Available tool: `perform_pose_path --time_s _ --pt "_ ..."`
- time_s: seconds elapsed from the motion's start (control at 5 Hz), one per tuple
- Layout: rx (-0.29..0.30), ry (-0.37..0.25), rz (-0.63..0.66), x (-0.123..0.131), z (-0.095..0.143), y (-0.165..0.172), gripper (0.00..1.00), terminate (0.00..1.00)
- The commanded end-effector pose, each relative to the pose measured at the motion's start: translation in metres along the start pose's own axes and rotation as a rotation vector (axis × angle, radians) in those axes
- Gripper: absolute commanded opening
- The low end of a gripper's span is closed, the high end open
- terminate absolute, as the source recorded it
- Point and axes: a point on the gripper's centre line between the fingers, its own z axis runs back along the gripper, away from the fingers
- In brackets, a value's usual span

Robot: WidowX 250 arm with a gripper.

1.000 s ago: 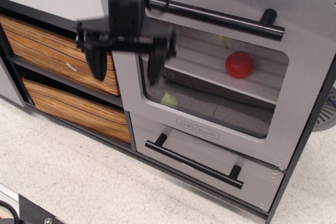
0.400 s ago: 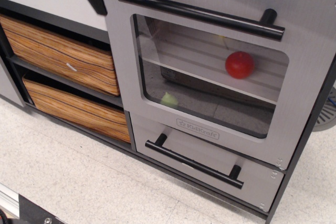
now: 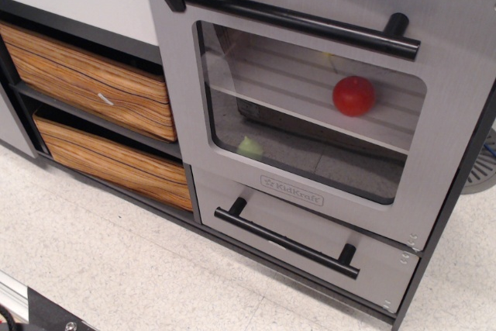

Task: Open oven

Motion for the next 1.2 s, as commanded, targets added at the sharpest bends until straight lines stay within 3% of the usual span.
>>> perform_pose_path --time_s 0.0,0.2,0.4,0.6,0.8,1.0 --pt "0.047 -0.038 -0.033 -0.007 -0.018 0.013 1.00 0.00" --pt "0.069 -0.016 -0.056 -0.013 -0.020 0.023 1.00 0.00" --pt "0.055 -0.029 -0.085 -0.023 -0.011 0.034 1.00 0.00" --pt "0.029 0.013 -0.108 -0.023 0.009 0.037 1.00 0.00" --pt "-0.033 0.022 -0.094 -0.014 0.046 0.038 1.00 0.00" --pt "-0.053 0.042 -0.120 -0.015 0.063 0.046 1.00 0.00"
